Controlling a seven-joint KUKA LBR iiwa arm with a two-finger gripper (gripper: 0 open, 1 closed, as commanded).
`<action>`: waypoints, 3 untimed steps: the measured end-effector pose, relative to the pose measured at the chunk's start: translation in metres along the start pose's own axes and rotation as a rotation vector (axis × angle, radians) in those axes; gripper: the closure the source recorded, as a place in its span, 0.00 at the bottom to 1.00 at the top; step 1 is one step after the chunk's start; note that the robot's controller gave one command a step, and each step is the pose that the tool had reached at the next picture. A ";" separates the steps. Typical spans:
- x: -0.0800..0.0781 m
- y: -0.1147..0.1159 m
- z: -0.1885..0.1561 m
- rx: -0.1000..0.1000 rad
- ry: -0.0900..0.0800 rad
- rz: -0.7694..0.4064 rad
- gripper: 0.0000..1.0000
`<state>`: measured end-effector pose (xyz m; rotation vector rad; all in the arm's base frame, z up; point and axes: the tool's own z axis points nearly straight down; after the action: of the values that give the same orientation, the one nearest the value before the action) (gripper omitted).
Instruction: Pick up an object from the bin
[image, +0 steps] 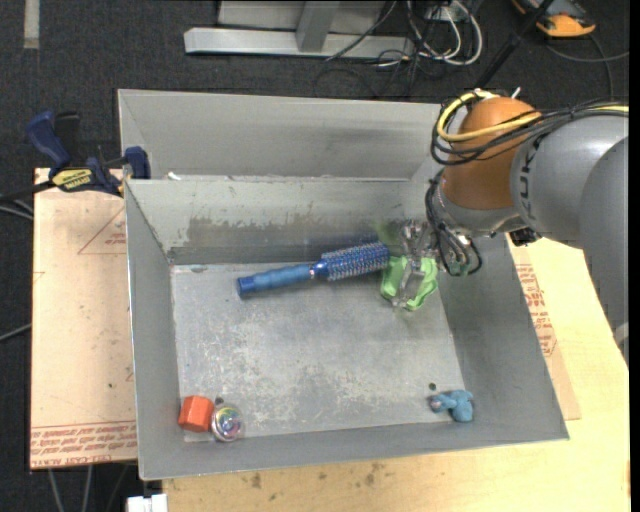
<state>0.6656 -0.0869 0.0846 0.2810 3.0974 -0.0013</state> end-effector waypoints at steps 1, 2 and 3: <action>0.075 -0.028 -0.128 0.002 0.023 0.034 1.00; 0.089 0.020 -0.061 0.003 0.035 0.190 1.00; 0.032 0.068 -0.048 0.000 0.026 0.067 1.00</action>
Offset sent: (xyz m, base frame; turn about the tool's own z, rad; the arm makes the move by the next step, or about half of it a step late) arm -0.0833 -0.0129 0.1207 0.0320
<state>0.6454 -0.0139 0.1317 0.3870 3.1123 0.0034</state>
